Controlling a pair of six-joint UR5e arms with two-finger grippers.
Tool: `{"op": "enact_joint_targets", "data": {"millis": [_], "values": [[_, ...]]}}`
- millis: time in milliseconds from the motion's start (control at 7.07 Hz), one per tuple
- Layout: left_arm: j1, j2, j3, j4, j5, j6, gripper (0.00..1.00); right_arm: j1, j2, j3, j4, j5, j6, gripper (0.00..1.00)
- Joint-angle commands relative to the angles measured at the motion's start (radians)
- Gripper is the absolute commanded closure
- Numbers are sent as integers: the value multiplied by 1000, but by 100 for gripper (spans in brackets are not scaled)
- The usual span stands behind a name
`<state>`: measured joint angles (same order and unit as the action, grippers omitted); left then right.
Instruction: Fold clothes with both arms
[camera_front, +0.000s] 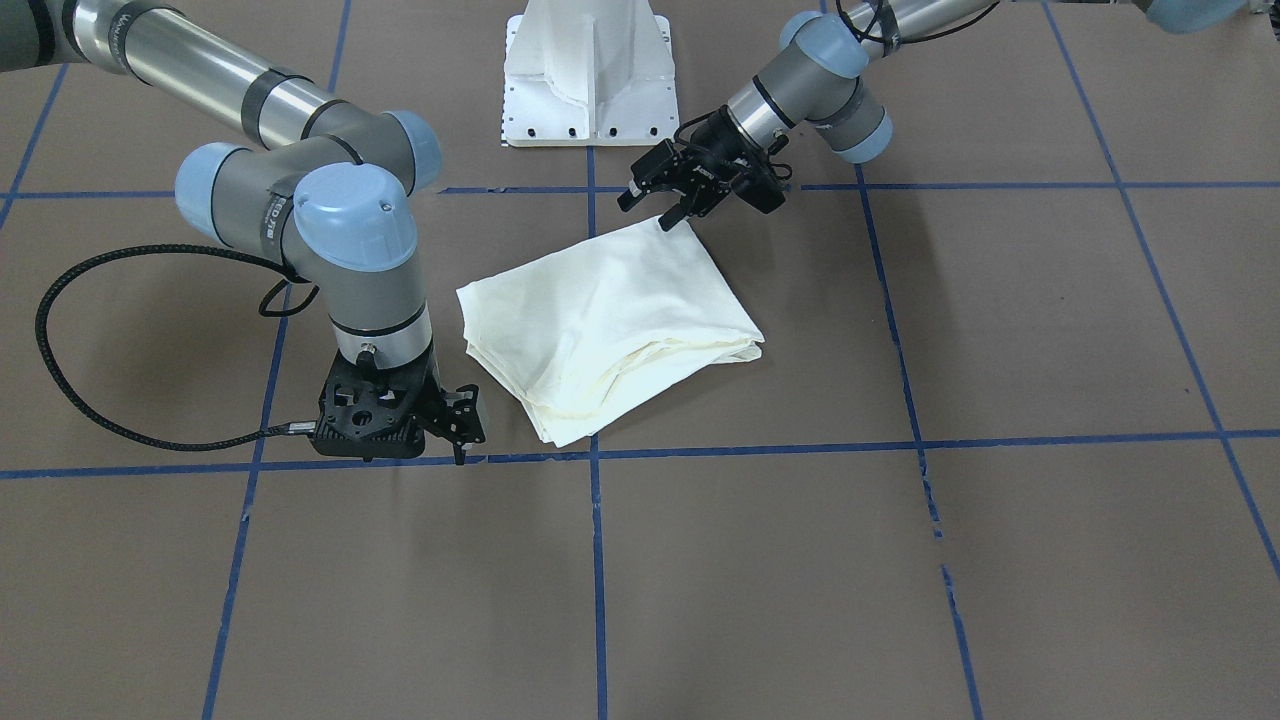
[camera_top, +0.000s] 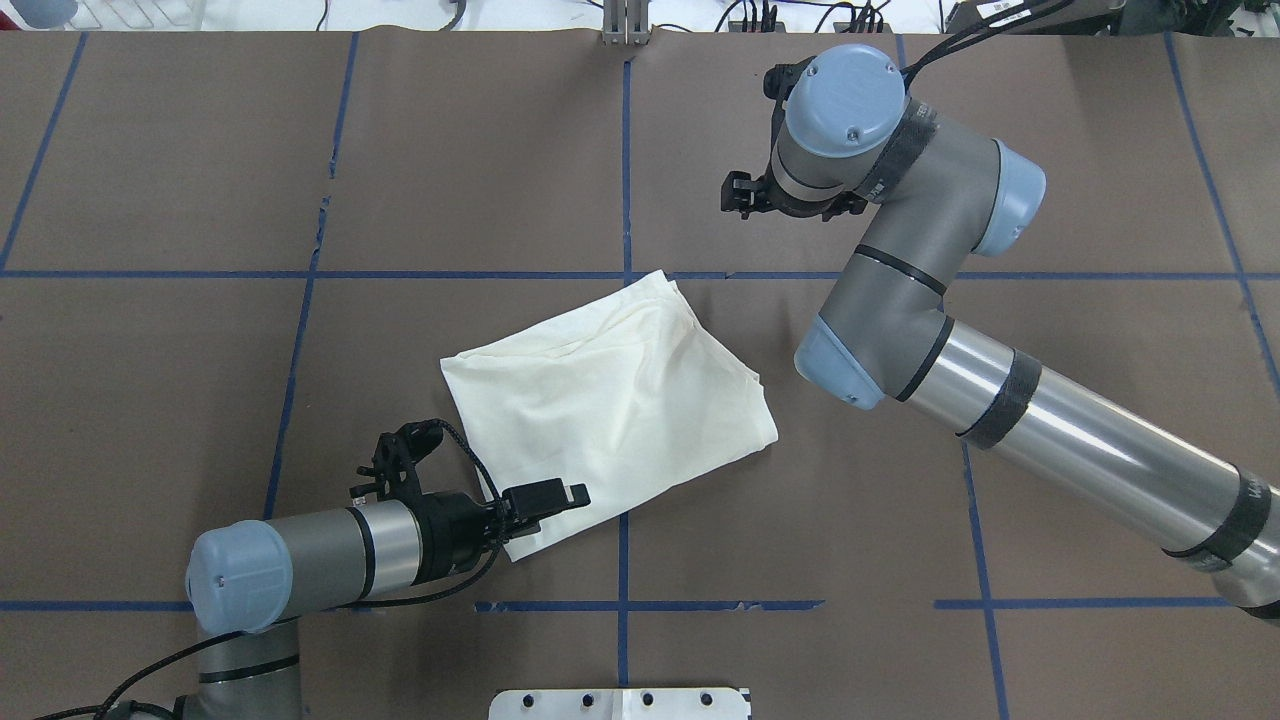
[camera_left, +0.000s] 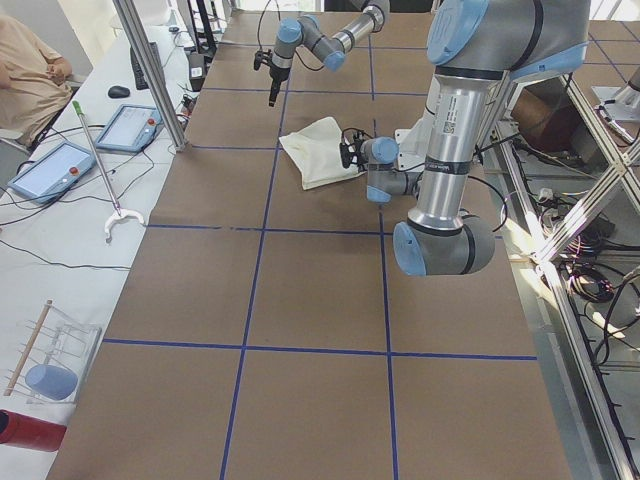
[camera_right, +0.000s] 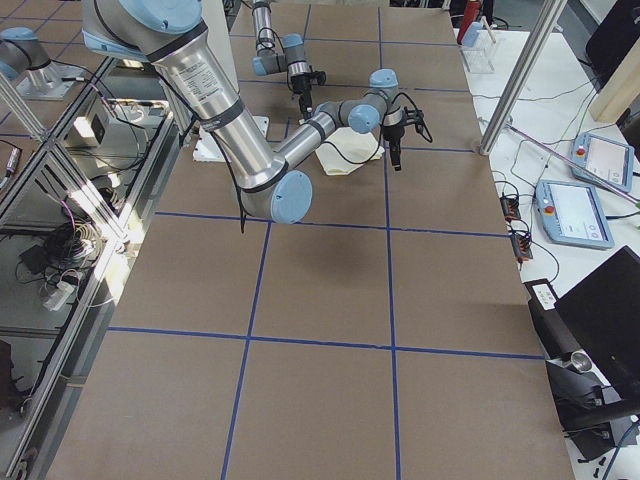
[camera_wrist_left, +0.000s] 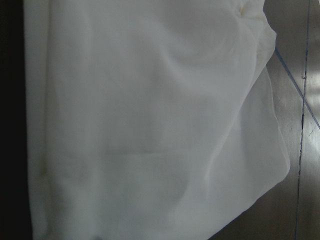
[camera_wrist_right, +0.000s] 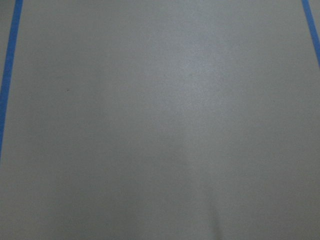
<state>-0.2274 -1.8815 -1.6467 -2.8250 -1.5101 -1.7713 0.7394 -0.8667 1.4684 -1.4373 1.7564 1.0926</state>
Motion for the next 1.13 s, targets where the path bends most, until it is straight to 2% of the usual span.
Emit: {"op": "enact_joint_targets", "data": {"millis": [0,141,283,424,566,707,990], "values": [[-45,-1,-30,82,-5,28,0,0,-9,0,49,0,1,0],[-94,-13,-31,176,-53,92,0,0,-46,-2,122,2,-2,0],[-174,-13,-44,237,-144,155,0,0,-52,0,129,2,-2,0],[-250,-13,-74,363,-229,238,0,0,-49,0,129,3,-2,0],[-274,-15,-137,536,-248,350,0,-2,-48,0,129,5,-2,0],[-276,-42,-171,649,-243,384,0,-2,-49,0,129,6,-2,0],[-286,-48,-148,751,-230,448,0,-2,-49,0,130,12,-2,0]]}}
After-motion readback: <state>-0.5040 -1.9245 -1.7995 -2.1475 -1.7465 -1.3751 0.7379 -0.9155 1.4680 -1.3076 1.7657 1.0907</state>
